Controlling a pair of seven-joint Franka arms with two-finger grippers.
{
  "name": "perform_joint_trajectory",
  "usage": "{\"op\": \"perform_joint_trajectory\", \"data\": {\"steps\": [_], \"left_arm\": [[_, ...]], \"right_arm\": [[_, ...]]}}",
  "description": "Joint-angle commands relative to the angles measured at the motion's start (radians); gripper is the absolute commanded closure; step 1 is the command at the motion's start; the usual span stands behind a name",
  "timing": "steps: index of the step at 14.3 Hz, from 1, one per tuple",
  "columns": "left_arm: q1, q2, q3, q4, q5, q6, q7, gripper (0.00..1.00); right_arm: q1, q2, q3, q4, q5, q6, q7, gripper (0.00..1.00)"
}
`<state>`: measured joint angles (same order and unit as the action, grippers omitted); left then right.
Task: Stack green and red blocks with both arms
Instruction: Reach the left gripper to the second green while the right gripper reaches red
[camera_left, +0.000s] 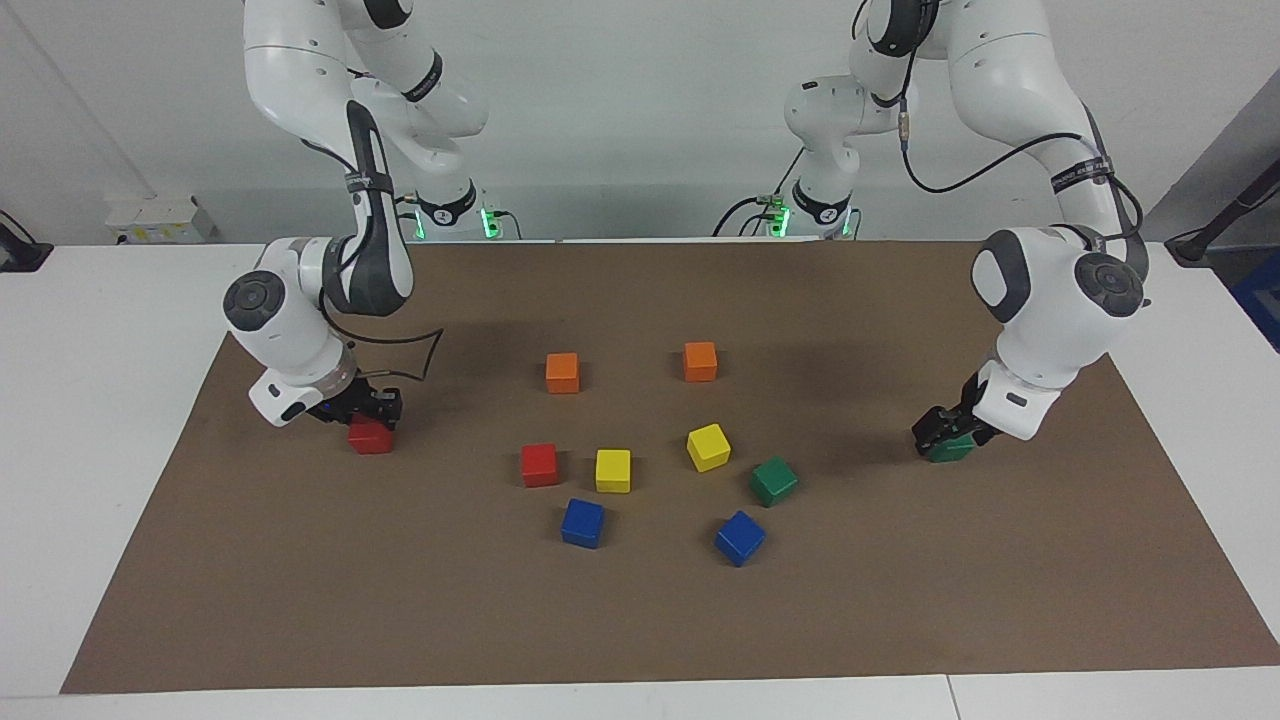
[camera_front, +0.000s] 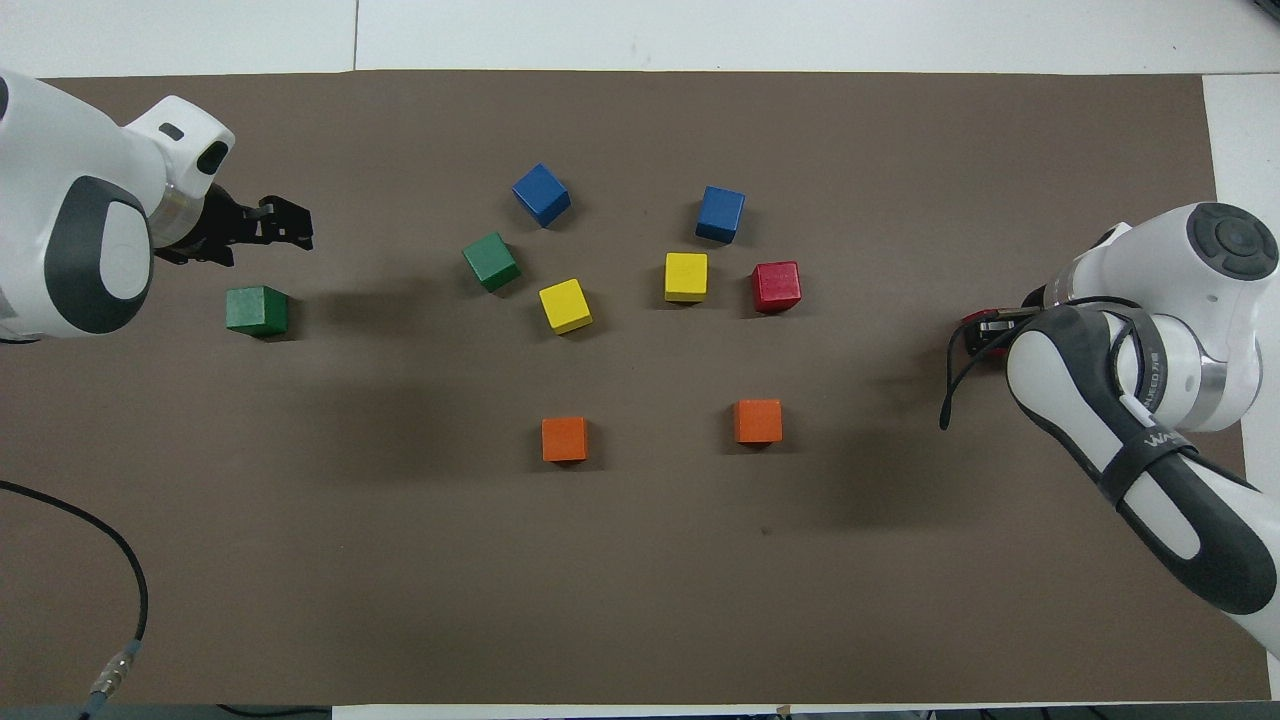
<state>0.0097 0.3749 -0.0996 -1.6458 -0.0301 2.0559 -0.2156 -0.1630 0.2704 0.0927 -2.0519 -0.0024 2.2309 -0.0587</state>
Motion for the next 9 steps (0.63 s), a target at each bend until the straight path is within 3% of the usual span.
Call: {"op": "perform_joint_trajectory", "data": {"steps": [1,5,9], "left_arm": [[-0.088,0.009,0.012,0.046,-0.016,-0.036,-0.204,0.00],[-0.189,0.051,0.014,0.116,-0.016,-0.063,-0.372,0.00],[-0.319,0.232,0.024,0.381,-0.001,-0.161,-0.563,0.00]], "right_arm": [[-0.003,0.004,0.009,-0.001,0.005,0.009,0.023,0.06],[0.023,0.001,0.012,0.036,0.009,-0.048,0.069,0.01],[0.049,0.003,0.012,0.195,0.009,-0.247,0.088,0.01]]}}
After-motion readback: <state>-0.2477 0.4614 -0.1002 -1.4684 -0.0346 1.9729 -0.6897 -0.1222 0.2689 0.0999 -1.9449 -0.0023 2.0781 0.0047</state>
